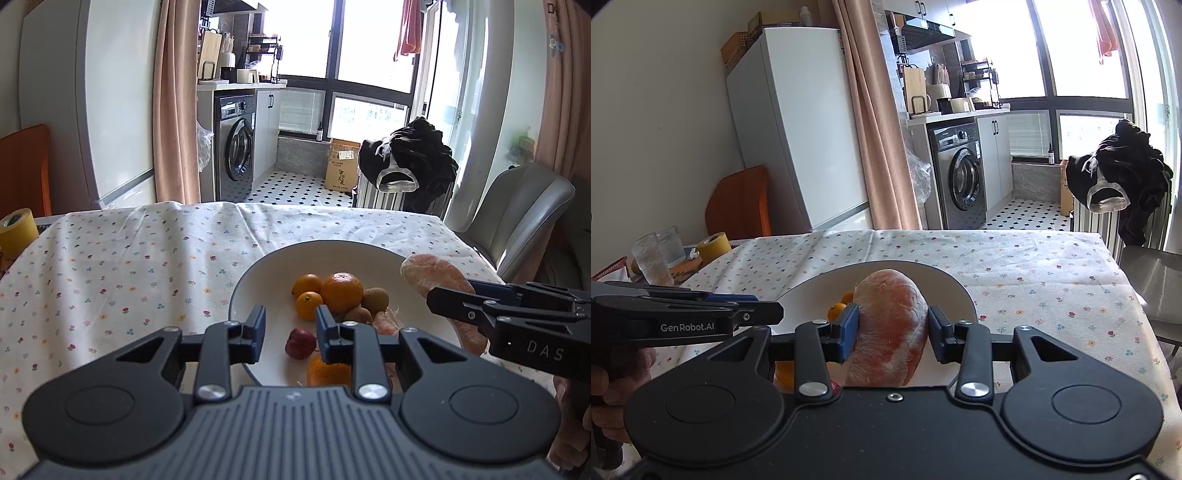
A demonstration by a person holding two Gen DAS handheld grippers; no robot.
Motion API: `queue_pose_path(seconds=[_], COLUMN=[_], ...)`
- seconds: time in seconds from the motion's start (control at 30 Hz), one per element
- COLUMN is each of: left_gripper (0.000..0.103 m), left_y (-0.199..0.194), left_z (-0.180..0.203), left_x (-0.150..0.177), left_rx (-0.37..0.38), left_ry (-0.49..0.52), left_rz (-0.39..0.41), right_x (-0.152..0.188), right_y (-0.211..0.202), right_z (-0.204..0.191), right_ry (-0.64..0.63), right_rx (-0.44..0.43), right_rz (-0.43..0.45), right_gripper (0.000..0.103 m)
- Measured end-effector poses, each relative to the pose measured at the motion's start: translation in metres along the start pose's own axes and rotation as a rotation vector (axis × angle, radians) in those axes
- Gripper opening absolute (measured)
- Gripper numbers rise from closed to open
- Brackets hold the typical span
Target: Organize fruits
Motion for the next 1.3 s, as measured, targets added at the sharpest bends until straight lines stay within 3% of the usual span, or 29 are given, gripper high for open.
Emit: queue_pose_path(seconds=[0.17, 0.47, 0.53, 0.63, 0.87, 1.3], left_gripper=[0.030, 0.051, 0.051, 0.055, 0.079, 0.088], left_y=[-0.008, -0.031, -0.035, -0.041, -0.062, -0.090], left_z=[-0.002, -0.008, -0.010, -0.014, -0.026, -0.046], left_x=[0.006, 0.022, 0.026, 0.029, 0.028, 0.036], left_rx=[-0.019, -0.092, -0.101, -0.103, -0.117, -0.108], left_ry=[-0.006, -0.032, -0.042, -0.061, -0.100, -0.149], left_rz=[0.001, 0.020, 0.025, 0.016, 0.050, 0.060], right_x=[-0.001, -0.003, -0.003, -0.002, -0.007, -0.007], right_y=[-0.001, -0.007, -0.005, -0.002, -0.012, -0.037], right_z=[-0.002, -0.005, -0.006, -0.005, -0.012, -0.039], right_ry=[-0.007, -0.021, -0.021, -0.010, 0.004, -0.030], right_rx=[0.007, -0.008, -0.009, 0.015, 0.011, -0.003], right_rz=[0.005, 0.034, 0.029, 0.029, 0.034, 0.024], right_gripper=[0.038, 0.038, 0.039, 0.046, 0.057, 0.080])
Point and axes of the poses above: each gripper's, at about its wrist camera, not at the fingertips, and y roughly the way its jaws point, z to its right, x to its underside, the point moved 3 cm from there along y, roughly the way its jaws point, and after that the axes turned 3 degrees about -y, right-handed, at the moved point
